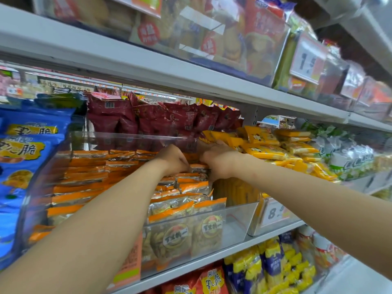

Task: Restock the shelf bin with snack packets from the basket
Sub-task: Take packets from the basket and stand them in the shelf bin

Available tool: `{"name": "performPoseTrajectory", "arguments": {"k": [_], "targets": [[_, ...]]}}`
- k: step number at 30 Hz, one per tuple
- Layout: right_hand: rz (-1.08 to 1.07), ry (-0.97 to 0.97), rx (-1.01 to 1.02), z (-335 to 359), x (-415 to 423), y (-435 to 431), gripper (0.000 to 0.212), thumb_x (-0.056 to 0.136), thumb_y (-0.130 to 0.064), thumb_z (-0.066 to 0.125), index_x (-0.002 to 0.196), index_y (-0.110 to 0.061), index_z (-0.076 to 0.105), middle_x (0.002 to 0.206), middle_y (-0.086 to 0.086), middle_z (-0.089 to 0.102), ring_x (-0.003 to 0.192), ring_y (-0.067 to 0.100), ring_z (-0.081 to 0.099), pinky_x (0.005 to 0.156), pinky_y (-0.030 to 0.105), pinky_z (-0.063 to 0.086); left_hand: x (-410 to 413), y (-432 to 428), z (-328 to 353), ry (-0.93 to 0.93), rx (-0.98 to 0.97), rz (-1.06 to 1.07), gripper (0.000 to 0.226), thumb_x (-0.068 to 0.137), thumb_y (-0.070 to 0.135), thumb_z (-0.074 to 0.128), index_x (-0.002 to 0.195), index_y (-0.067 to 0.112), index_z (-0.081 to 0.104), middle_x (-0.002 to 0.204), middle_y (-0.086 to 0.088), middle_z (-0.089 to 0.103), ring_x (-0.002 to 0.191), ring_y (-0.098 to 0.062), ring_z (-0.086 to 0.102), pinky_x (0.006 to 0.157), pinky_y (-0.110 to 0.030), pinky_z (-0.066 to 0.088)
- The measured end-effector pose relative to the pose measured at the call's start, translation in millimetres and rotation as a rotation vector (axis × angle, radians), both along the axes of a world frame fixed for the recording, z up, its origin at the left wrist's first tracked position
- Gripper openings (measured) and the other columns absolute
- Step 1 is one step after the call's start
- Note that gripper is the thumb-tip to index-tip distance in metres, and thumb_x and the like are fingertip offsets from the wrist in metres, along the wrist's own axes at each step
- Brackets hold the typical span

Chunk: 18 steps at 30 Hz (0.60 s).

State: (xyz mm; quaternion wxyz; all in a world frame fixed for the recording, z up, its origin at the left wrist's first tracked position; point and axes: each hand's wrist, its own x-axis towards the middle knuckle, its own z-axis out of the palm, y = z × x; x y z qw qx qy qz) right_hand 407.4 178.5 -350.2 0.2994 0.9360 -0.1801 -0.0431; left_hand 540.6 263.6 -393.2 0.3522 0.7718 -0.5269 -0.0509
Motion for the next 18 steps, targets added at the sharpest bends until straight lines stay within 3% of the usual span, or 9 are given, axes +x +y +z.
{"name": "performPoseTrajectory", "arguments": {"k": [3, 6, 10, 15, 18], "targets": [[0.024, -0.049, 0.054, 4.4, -8.1, 5.7, 0.054, 0.081, -0.045, 0.073, 0.125, -0.019, 0.057, 0.136, 0.005, 0.048, 0.126, 0.024, 0.041, 0.104, 0.036, 0.031, -3.8, 6.0, 1.6, 0.003, -0.008, -0.002, 0.015, 0.082, 0.023, 0.076, 0.094, 0.015, 0.078, 0.096, 0.001, 0.074, 0.086, -0.011, 0.064, 0.083, -0.025, 0.051], [0.110, -0.246, 0.187, 7.1, -21.1, 5.7, 0.044, 0.084, -0.036, 0.072, 0.122, -0.020, 0.057, 0.123, 0.003, 0.057, 0.111, 0.023, 0.051, 0.082, 0.028, 0.036, -9.0, 15.2, 7.2, -0.019, -0.009, 0.035, 0.011, 0.082, 0.026, 0.076, 0.088, 0.017, 0.078, 0.093, 0.003, 0.073, 0.084, -0.011, 0.063, 0.076, -0.024, 0.049], [0.226, -0.500, 0.179, 18.6, -56.8, 12.9, 0.035, 0.085, -0.030, 0.068, 0.119, -0.021, 0.062, 0.111, -0.001, 0.066, 0.105, 0.022, 0.056, 0.089, 0.033, 0.045, -27.5, 29.1, 24.9, -0.064, -0.064, 0.135, 0.008, 0.084, 0.031, 0.072, 0.081, 0.025, 0.076, 0.088, 0.004, 0.072, 0.079, -0.011, 0.063, 0.072, -0.026, 0.050], [0.341, -0.770, 0.244, 11.4, -119.0, 27.8, 0.015, 0.088, -0.018, 0.063, 0.102, -0.015, 0.063, 0.085, -0.008, 0.049, 0.078, 0.018, 0.055, 0.068, 0.037, 0.048, -93.1, 37.4, 36.7, -0.043, -0.235, 0.123, 0.017, 0.080, 0.022, 0.068, 0.070, 0.021, 0.054, 0.069, 0.001, 0.060, 0.064, -0.017, 0.055, 0.060, -0.031, 0.043], [0.311, -0.881, 0.306, -8.3, -158.2, 28.0, 0.009, 0.085, -0.016, 0.066, 0.092, -0.015, 0.060, 0.076, -0.007, 0.049, 0.069, 0.016, 0.051, 0.061, 0.041, 0.049, -137.0, 40.3, 33.9, -0.046, -0.225, 0.023, 0.025, 0.078, 0.013, 0.065, 0.061, 0.019, 0.048, 0.058, 0.004, 0.051, 0.055, -0.015, 0.047, 0.056, -0.029, 0.038]]}}
